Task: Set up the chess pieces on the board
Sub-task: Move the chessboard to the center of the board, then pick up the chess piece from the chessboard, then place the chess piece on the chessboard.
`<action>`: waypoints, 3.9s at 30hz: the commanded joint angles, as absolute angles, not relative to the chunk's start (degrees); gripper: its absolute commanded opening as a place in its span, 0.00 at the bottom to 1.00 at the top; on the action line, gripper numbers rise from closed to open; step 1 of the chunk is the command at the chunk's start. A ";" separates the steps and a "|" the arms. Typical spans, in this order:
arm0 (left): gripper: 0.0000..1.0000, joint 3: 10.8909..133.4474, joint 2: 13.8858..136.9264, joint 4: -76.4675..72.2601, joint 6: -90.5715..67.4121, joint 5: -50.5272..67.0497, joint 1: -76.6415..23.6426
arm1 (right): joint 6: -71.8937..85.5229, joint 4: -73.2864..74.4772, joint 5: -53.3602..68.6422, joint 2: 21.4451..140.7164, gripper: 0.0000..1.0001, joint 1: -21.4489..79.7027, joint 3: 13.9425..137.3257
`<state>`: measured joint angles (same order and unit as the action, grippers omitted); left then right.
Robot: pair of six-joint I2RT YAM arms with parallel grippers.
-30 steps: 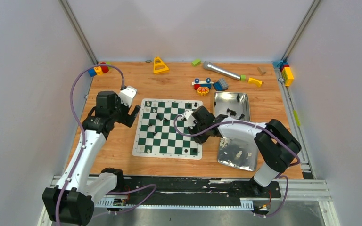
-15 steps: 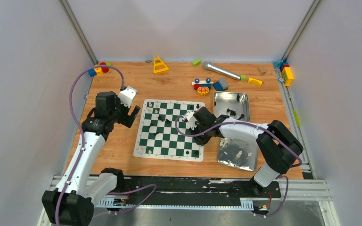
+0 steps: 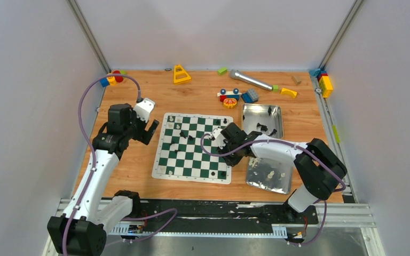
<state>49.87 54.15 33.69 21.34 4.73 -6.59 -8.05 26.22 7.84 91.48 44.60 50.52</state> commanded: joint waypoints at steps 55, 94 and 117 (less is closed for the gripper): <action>1.00 53.01 55.93 27.81 13.43 11.47 -6.17 | -18.27 30.59 22.22 110.01 0.54 41.58 87.76; 1.00 49.39 50.87 27.64 13.86 8.11 -6.13 | -24.94 29.11 19.01 126.04 0.07 44.94 101.09; 1.00 48.38 53.47 27.29 15.36 12.23 -6.09 | -19.47 24.24 16.60 110.48 0.00 32.09 84.40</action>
<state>48.58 53.08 29.32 14.41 10.48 -6.48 -20.64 27.99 16.45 111.22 32.27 85.12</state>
